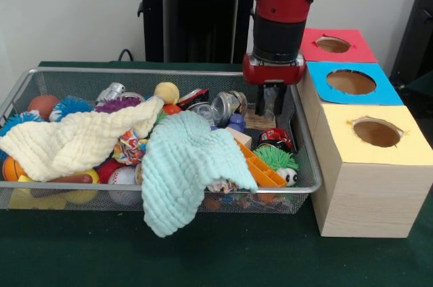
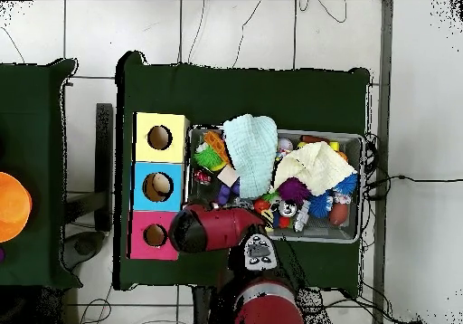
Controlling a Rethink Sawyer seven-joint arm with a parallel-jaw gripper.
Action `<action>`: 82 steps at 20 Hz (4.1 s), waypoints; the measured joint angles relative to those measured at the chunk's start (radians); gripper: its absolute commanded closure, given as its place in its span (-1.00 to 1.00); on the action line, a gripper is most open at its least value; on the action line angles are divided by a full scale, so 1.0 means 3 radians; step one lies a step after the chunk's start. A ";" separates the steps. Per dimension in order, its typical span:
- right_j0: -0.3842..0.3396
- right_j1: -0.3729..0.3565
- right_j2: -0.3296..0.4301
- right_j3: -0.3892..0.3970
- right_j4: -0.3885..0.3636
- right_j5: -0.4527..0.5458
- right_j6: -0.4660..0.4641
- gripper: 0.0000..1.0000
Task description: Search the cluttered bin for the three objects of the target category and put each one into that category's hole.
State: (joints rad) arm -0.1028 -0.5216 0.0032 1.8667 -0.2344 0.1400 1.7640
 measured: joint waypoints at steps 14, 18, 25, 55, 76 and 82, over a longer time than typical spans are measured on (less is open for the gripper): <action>-0.0218 -0.0628 0.0272 0.0162 -0.0116 0.0449 0.0000 1.00; -0.0293 -0.0765 0.0361 0.0194 -0.0120 0.0450 0.0000 1.00; -0.0384 -0.1141 0.0502 0.0250 -0.0122 0.0537 0.0000 1.00; -0.0023 -0.1628 0.0756 0.0473 -0.0101 -0.0370 0.0000 1.00; 0.0083 -0.1384 0.0681 0.0621 -0.0110 -0.1086 0.0000 1.00; -0.0095 -0.1382 0.0722 0.0695 -0.0143 -0.1192 0.0000 1.00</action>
State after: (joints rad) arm -0.1313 -0.9361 0.2197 2.0752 -0.2772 -0.2177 1.7640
